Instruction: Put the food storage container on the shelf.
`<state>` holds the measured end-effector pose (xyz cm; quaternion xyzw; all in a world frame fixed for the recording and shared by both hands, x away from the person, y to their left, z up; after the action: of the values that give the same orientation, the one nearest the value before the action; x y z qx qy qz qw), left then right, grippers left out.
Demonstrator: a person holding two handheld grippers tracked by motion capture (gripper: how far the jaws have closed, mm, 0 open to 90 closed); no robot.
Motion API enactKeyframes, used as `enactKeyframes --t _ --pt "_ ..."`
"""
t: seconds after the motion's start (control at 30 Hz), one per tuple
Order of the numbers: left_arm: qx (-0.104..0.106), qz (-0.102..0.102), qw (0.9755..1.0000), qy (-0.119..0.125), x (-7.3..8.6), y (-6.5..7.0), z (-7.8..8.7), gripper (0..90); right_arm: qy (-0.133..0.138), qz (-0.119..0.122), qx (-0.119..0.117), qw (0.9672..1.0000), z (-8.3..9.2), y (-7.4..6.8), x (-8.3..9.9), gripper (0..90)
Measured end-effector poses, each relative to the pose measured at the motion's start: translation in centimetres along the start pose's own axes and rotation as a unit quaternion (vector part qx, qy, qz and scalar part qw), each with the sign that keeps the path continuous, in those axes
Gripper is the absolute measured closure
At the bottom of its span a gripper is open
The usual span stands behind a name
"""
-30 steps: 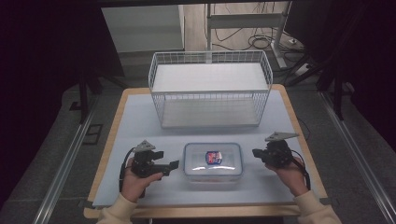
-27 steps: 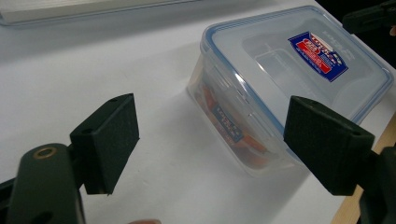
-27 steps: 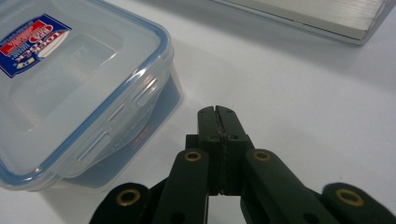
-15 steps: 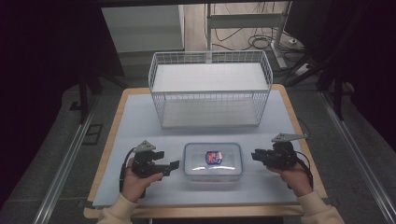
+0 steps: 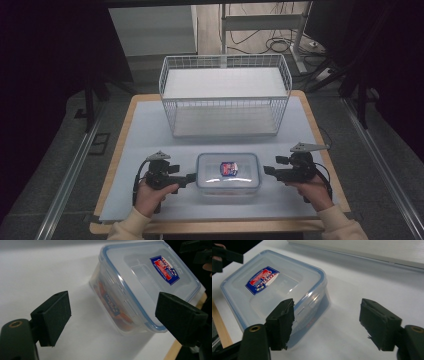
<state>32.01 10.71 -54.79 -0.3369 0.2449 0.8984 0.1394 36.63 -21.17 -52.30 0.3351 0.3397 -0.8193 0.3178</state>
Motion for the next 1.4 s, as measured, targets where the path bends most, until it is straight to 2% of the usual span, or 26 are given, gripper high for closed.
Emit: enactKeyframes --t 0.07,0.1,0.13,0.17,0.2,0.23,0.4,0.53,0.63,0.73,0.83,0.9,0.97,1.17,1.33,1.4 --pt "0.015 0.004 0.9998 -0.012 0.2 0.2 -0.6 12.9 0.0 -0.003 -0.003 1.0 -0.1 -0.1 0.0 26.5" --pt "0.026 0.014 0.9993 -0.021 0.2 0.5 -1.2 12.9 0.001 -0.002 -0.002 1.0 -0.1 -0.1 0.0 26.5" --pt "0.026 0.014 0.9993 -0.021 0.2 0.5 -1.2 12.8 0.0 -0.001 -0.002 1.0 -0.2 -0.1 0.0 26.4" --pt "0.045 0.027 0.9982 -0.028 0.2 0.7 -1.7 12.7 -0.001 0.0 -0.002 1.0 -0.2 -0.1 0.0 26.4" --pt "0.045 0.027 0.9982 -0.028 0.2 0.7 -1.7 12.6 -0.001 -0.001 -0.002 1.0 -0.2 -0.2 0.0 26.4" --pt "0.057 0.034 0.9972 -0.034 0.1 0.9 -2.0 12.6 -0.001 0.0 -0.002 1.0 -0.3 -0.2 0.0 26.3" --pt "0.073 0.042 0.9953 -0.047 0.0 1.3 -2.9 12.7 -0.005 0.0 0.003 1.0 -0.4 -0.2 0.1 26.1" --pt "0.096 0.057 0.9922 -0.056 -0.3 1.9 -3.6 13.6 -0.006 -0.002 0.003 1.0 -0.5 -0.1 0.2 25.7" --pt "0.102 0.06 0.9908 -0.067 -0.2 2.2 -3.9 16.0 -0.003 -0.008 0.001 1.0 -0.6 -0.1 0.1 22.8" --pt "0.108 0.063 0.9899 -0.066 -0.2 2.4 -3.8 18.9 -0.003 -0.017 -0.007 0.9998 -0.6 -0.2 0.1 21.8" --pt "0.104 0.062 0.9906 -0.062 -0.3 2.4 -3.7 21.0 -0.009 -0.025 -0.02 0.9994 -0.9 -0.4 0.2 21.0" --pt "0.105 0.066 0.9906 -0.058 -0.4 2.2 -3.5 26.2 -0.014 -0.033 -0.035 0.9987 -1.3 -0.8 0.4 19.8" --pt "0.106 0.066 0.9905 -0.057 -0.4 2.2 -3.5 26.3 -0.012 -0.037 -0.04 0.9984 -1.4 -0.9 0.3 18.6" --pt "0.108 0.069 0.9901 -0.058 -0.4 2.2 -3.4 27.3 -0.022 -0.082 -0.075 0.9936 -2.8 -1.4 0.6 17.3" --pt "0.108 0.071 0.99 -0.056 -0.4 2.1 -3.4 27.7 -0.037 -0.094 -0.085 0.9912 -3.8 -1.4 0.8 16.9" --pt "0.108 0.071 0.99 -0.055 -0.4 2.1 -3.4 27.8 -0.042 -0.109 -0.098 0.9883 -4.2 -1.6 0.9 16.5"
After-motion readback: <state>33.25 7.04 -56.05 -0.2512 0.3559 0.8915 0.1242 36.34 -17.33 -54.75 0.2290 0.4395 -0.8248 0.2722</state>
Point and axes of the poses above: each handheld gripper's, and its own axes: z roughly backward along the jaws, x roughly out of its underside, y roughly to its right, the point moved 8 cm from there along -z, roughly forward along the jaws, and after that the axes turned 10 degrees about -x, right-handed, at the moved point
